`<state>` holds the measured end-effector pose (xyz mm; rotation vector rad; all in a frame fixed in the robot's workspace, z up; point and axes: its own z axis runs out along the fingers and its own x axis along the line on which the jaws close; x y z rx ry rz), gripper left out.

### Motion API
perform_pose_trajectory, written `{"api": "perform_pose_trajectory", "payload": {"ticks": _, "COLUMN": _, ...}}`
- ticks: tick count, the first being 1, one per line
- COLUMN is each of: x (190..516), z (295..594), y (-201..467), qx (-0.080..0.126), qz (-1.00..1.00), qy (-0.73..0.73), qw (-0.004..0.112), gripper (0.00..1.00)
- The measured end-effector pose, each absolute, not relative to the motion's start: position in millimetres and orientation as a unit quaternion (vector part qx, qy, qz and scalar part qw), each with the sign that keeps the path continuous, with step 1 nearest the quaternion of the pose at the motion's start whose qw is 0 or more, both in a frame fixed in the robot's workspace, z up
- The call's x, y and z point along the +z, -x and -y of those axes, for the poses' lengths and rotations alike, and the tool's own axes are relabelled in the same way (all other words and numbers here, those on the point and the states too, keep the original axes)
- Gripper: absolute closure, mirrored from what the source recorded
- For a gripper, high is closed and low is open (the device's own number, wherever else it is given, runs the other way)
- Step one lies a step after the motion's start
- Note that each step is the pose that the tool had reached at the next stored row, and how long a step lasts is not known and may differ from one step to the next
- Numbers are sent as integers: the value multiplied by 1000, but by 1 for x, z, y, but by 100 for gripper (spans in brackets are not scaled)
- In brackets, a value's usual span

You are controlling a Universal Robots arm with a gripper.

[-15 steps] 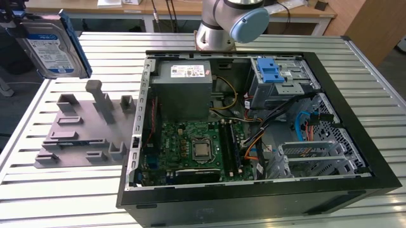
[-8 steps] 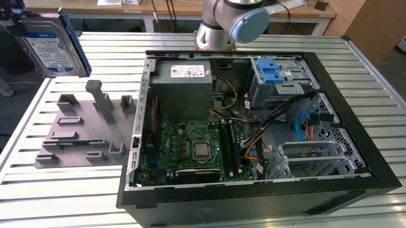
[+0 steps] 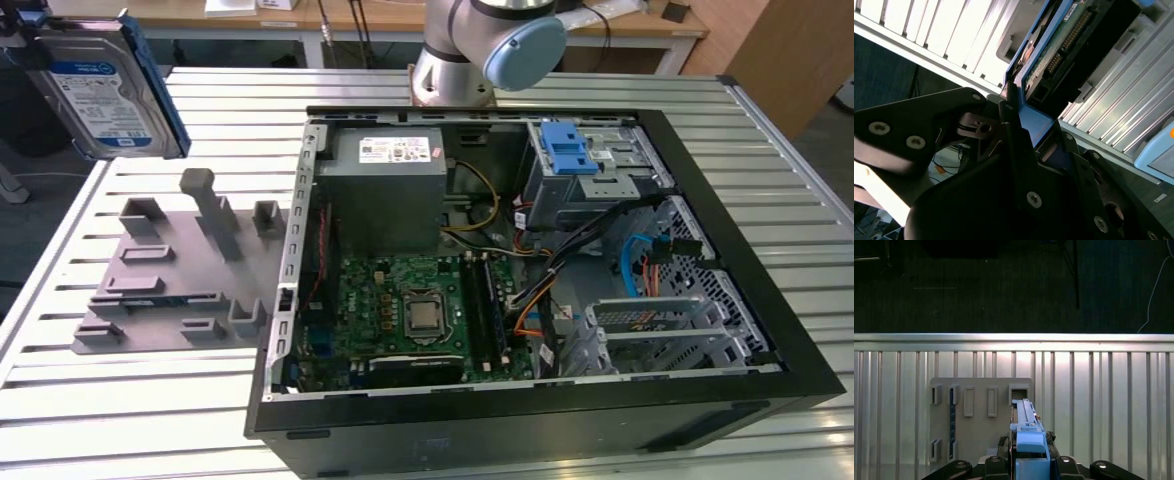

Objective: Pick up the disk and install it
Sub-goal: 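Pick up the disk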

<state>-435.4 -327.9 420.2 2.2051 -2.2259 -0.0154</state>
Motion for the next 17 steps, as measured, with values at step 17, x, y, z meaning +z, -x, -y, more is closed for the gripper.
{"api": "perform_pose_trajectory", "payload": {"ticks": 17, "x": 430, "z": 328, "y": 435, "qx": -5, "qz": 710, "qy": -704, "qw": 4, "gripper": 64}}
